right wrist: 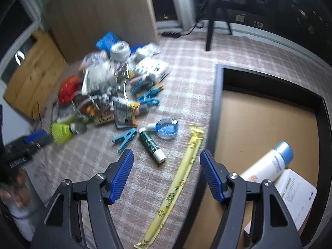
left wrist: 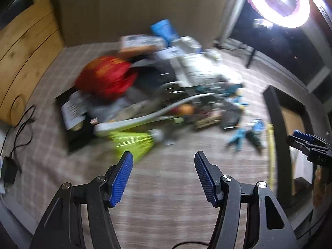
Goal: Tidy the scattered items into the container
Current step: 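Grasp the yellow shuttlecock with the left gripper while the right grasps the green tube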
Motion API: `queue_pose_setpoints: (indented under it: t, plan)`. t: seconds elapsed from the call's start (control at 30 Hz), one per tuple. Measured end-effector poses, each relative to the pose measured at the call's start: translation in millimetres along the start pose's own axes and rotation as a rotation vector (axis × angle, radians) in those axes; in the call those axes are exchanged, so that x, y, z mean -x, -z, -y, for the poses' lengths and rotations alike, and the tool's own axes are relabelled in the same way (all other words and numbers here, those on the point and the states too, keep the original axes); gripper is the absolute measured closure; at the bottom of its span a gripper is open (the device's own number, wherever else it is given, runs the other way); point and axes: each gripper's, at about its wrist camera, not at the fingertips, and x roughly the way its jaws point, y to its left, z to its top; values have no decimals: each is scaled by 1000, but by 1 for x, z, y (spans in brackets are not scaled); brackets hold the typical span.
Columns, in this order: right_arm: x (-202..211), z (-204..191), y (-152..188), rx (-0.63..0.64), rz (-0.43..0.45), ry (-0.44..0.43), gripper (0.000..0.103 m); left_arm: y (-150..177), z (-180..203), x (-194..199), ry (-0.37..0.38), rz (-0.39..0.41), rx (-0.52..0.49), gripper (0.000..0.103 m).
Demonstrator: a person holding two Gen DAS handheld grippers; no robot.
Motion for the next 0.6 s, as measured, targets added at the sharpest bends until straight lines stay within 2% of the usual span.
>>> queue_pose_setpoints:
  t: [0.1, 0.13, 0.17, 0.33, 0.5, 0.6]
  plan:
    - [-21, -11, -2, 41, -49, 20, 48, 3, -27, -9, -15, -17, 42, 44]
    - [-28, -14, -2, 50, -69, 24, 57, 3, -34, -12, -18, -21, 54, 44]
    - [-36, -16, -3, 62, -90, 31, 61, 3, -38, -16, -18, -23, 61, 44]
    - [-67, -28, -6, 125, -156, 67, 61, 0, -41, -35, -14, -40, 73, 44]
    - [-84, -32, -8, 154, -187, 77, 61, -5, -37, -51, 15, -65, 89, 46]
    - [-91, -35, -8, 173, -204, 76, 65, -6, -31, -57, 30, -74, 87, 49]
